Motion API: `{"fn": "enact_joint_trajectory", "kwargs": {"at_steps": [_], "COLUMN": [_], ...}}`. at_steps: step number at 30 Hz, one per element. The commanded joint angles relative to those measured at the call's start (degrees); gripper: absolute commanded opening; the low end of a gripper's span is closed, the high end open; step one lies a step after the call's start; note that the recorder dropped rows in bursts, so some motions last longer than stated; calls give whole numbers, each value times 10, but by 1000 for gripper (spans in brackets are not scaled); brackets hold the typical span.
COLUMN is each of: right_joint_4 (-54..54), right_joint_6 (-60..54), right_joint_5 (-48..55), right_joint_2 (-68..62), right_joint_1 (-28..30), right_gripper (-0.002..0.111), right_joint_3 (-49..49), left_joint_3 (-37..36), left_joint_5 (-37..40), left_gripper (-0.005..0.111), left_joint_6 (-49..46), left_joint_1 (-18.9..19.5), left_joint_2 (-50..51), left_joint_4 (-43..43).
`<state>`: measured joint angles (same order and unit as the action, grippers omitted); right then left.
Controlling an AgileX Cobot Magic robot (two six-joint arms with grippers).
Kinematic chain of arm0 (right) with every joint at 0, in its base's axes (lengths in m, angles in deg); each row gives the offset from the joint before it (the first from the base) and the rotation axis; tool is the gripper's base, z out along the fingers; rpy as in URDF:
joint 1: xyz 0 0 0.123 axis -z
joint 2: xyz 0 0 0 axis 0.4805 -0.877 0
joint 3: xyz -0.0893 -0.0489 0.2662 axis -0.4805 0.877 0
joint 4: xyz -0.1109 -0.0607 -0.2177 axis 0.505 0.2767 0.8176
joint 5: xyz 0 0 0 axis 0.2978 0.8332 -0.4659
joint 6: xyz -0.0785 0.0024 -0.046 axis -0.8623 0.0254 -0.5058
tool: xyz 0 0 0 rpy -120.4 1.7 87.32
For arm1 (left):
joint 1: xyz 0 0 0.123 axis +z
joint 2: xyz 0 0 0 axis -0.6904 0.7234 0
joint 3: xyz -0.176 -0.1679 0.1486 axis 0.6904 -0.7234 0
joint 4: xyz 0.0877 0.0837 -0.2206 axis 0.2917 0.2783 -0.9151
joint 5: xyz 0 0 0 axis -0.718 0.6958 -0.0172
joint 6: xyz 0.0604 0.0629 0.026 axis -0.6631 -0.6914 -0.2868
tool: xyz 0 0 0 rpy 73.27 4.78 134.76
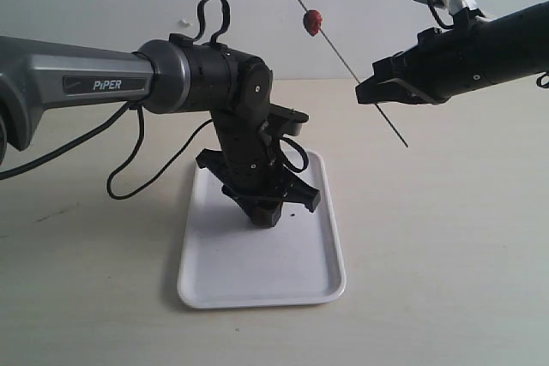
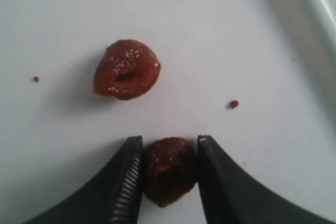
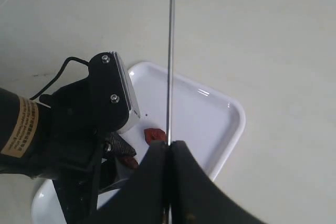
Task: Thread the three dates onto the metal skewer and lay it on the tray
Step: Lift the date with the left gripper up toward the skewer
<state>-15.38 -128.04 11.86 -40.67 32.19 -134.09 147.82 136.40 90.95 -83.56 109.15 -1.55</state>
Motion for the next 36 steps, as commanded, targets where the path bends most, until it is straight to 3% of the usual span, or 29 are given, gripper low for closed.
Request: {"fn": "enact_joint_trajectory", "kwargs": {"at_steps": [1, 23, 30, 36], "right_joint_4": [-7, -7, -7, -7], "right_joint_6": [-4, -5, -5, -7], "right_joint_5": [3, 3, 8, 9], "right_joint_2": [5, 5, 5, 5], "right_joint_1": [2, 2, 2, 2], "right_gripper": [0, 0, 0, 0], "right_joint_3": [3, 3, 3, 3], "left_joint_3": [1, 1, 1, 1], "left_joint_5": [7, 9, 12, 20], "left_gripper": [34, 33, 20, 27], "left_joint_6": [-2, -4, -4, -5], "left_joint_1": [-1, -1, -1, -1], "left_joint_2": [0, 0, 0, -2], "left_joint_4": [-2, -2, -2, -2]}}
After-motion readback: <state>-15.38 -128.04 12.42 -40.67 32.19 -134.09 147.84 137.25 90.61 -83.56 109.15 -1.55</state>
